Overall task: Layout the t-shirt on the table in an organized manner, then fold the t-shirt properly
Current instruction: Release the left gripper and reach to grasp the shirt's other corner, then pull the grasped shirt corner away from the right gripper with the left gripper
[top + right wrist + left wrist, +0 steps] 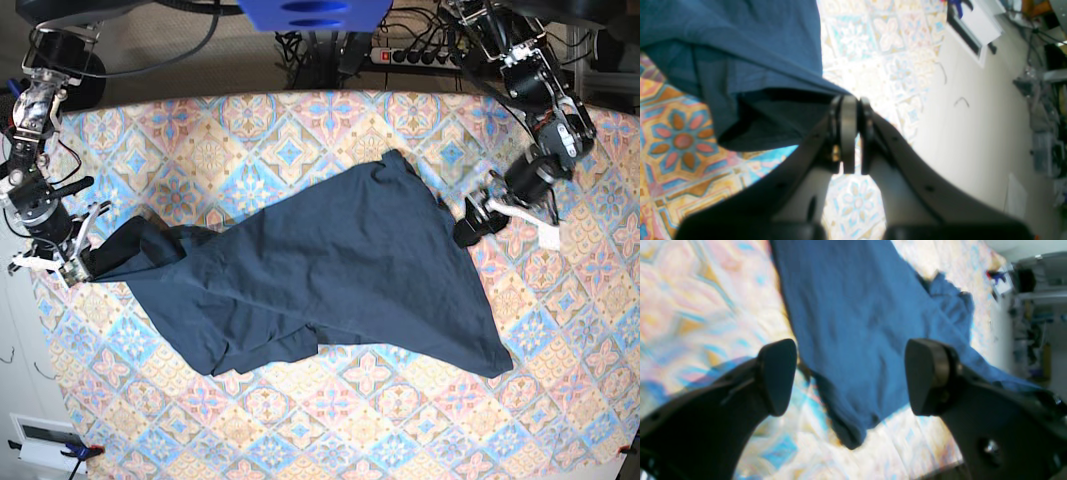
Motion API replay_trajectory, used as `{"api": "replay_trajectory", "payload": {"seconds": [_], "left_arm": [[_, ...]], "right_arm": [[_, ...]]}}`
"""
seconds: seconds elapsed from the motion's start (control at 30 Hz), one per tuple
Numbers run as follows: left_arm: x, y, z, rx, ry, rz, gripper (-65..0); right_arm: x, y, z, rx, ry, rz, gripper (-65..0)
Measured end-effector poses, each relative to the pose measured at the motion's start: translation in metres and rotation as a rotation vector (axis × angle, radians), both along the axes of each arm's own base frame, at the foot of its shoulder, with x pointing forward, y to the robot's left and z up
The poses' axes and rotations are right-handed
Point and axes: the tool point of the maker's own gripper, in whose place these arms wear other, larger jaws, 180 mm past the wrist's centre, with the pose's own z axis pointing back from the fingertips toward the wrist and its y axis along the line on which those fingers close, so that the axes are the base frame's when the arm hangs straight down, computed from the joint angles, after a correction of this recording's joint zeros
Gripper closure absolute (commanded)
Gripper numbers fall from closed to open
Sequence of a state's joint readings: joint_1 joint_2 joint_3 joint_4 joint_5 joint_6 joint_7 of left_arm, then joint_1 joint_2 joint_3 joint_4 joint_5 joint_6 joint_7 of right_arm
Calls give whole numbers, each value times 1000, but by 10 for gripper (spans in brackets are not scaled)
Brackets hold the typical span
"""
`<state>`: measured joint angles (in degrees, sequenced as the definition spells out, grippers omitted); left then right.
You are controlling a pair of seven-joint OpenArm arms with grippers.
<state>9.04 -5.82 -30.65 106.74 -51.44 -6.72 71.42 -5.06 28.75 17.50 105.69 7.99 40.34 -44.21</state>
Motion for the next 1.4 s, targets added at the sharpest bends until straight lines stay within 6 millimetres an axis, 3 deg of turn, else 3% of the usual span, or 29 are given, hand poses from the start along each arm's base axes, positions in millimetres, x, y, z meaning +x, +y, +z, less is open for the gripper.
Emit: {"api": "replay_trajectory", "payload": {"seconds": [0.13, 0.3, 0.43, 0.6, 0.73, 1.0, 1.13, 1.27, 1.4], "left_arm": [[-17, -40, -18, -65, 52, -73, -473], [-31, -60, -31, -132, 96, -56, -472], [-36, -62, -35, -140, 113, -51, -429], [-38, -57, -42, -91, 136, -45, -328], [-46, -58, -64, -87, 211, -46, -249], [-45, -74, -86, -126, 271, -84, -234], [-29, -98, -83, -147, 256, -152, -207], [-31, -110, -71, -139, 229, -202, 0], [-34, -93, -53, -73, 191, -230, 0]], "right_arm": [[1, 7, -2, 10, 1, 22, -3], [1, 7, -2, 7, 2, 20, -3], [1, 7, -2, 7, 0, 21, -3], [0, 3, -9, 20, 17, 10, -3], [-2, 0, -15, 23, 37, -1, -3], [-1, 0, -14, 25, 31, 1, -3], [0, 0, -14, 25, 31, 1, -3], [-1, 0, -14, 25, 32, 1, -3], [-1, 0, -14, 25, 31, -1, -3]]}}
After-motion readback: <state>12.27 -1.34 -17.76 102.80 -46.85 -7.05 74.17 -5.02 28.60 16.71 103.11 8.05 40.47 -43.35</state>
